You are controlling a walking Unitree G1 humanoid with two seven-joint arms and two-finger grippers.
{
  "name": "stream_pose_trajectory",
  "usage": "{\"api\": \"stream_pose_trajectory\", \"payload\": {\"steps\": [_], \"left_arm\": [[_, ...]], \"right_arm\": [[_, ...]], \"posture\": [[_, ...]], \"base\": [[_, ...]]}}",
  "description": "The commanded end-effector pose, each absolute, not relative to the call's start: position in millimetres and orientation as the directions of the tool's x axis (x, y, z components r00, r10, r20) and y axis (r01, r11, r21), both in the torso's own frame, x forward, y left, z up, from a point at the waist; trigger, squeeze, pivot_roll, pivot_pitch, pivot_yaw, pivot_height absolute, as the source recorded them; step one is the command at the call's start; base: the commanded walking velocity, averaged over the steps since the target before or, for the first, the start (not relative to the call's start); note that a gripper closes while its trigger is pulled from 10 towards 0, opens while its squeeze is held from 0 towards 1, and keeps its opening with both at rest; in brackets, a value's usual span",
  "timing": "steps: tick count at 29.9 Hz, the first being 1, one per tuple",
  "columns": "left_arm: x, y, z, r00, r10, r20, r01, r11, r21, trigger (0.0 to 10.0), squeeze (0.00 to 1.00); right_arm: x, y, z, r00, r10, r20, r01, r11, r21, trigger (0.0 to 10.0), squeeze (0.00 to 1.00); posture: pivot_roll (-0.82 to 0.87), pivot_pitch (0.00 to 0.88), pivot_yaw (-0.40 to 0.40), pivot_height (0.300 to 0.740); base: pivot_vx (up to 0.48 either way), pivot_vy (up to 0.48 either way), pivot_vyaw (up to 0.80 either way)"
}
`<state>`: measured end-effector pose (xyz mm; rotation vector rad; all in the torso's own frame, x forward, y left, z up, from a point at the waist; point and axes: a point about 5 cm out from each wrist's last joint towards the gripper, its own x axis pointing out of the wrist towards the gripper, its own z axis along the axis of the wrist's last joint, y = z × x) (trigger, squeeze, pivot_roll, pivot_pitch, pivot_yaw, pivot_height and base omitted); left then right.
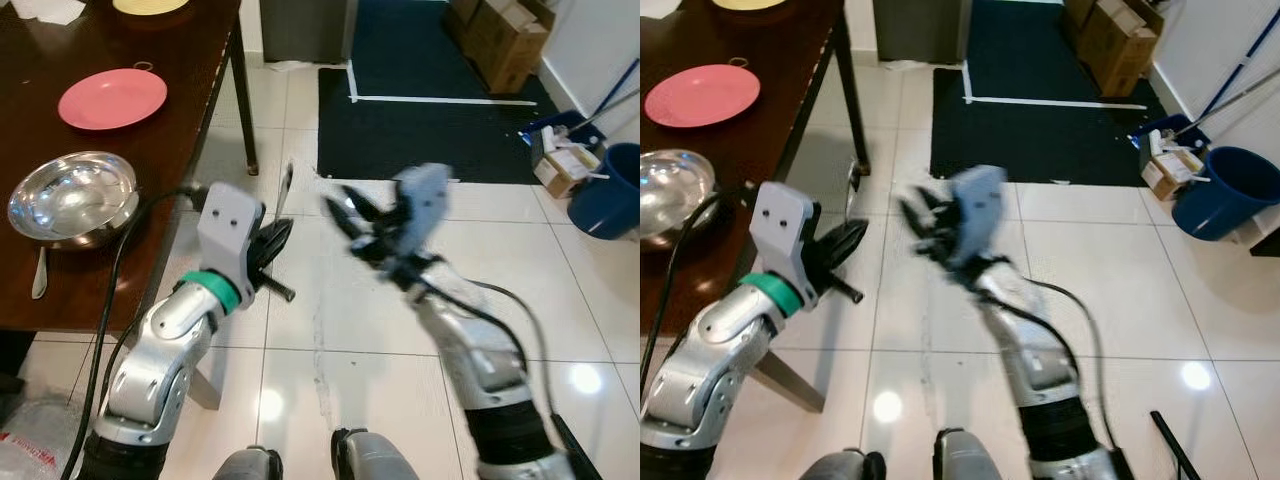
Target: Setting the table
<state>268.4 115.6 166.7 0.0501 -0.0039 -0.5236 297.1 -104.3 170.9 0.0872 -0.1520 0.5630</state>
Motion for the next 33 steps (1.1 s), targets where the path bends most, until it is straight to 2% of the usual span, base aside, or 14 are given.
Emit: {"api": "stream_pose_trajectory", "payload": {"steps": [1, 9, 13, 17, 20, 25, 33], "left_arm": [[268, 114, 162, 0.861, -0.507, -0.031, 0.508, 0.86, 0.052, 10.0, 0.0], [269, 118, 149, 0.881, -0.466, -0.081, 0.471, 0.88, 0.055, 10.0, 0.0], [270, 123, 142, 0.896, -0.428, -0.121, 0.438, 0.897, 0.067, 10.0, 0.0], [272, 136, 119, 0.929, -0.288, -0.234, 0.314, 0.946, 0.083, 10.0, 0.0], [271, 143, 113, 0.942, -0.227, -0.246, 0.239, 0.971, 0.019, 10.0, 0.0], [274, 154, 111, 0.964, -0.131, -0.232, 0.115, 0.99, -0.082, 10.0, 0.0], [284, 159, 124, 0.982, -0.085, -0.171, 0.08, 0.996, -0.039, 10.0, 0.0]], "right_arm": [[296, -103, 172, 0.833, 0.522, 0.181, -0.537, 0.842, 0.044, 10.0, 0.0], [288, -113, 163, 0.841, 0.519, 0.154, -0.532, 0.845, 0.056, 10.0, 0.0], [284, -119, 145, 0.864, 0.496, 0.09, -0.502, 0.863, 0.058, 10.0, 0.0], [283, -154, 95, 0.967, 0.244, -0.074, -0.246, 0.969, -0.025, 10.0, 0.0], [279, -164, 84, 0.98, 0.177, -0.096, -0.182, 0.982, -0.053, 10.0, 0.0], [274, -165, 87, 0.979, 0.187, -0.076, -0.193, 0.979, -0.072, 10.0, 0.0], [284, -160, 102, 0.979, 0.202, -0.021, -0.203, 0.977, -0.064, 10.0, 0.0]], "posture": [[-0.13, 0.029, 0.034, 0.74], [-0.13, 0.036, 0.035, 0.74], [-0.13, 0.038, 0.036, 0.74], [-0.13, 0.04, 0.041, 0.74], [-0.13, 0.041, 0.043, 0.74], [-0.14, 0.042, 0.042, 0.74], [-0.13, 0.036, 0.044, 0.74]], "base": [[0.0, 0.0, 0.0], [0.0, 0.0, 0.0], [0.0, 0.0, 0.0], [0.0, 0.0, 0.0], [0.0, 0.0, 0.0], [0.0, 0.0, 0.0], [0.0, 0.0, 0.0]]}}
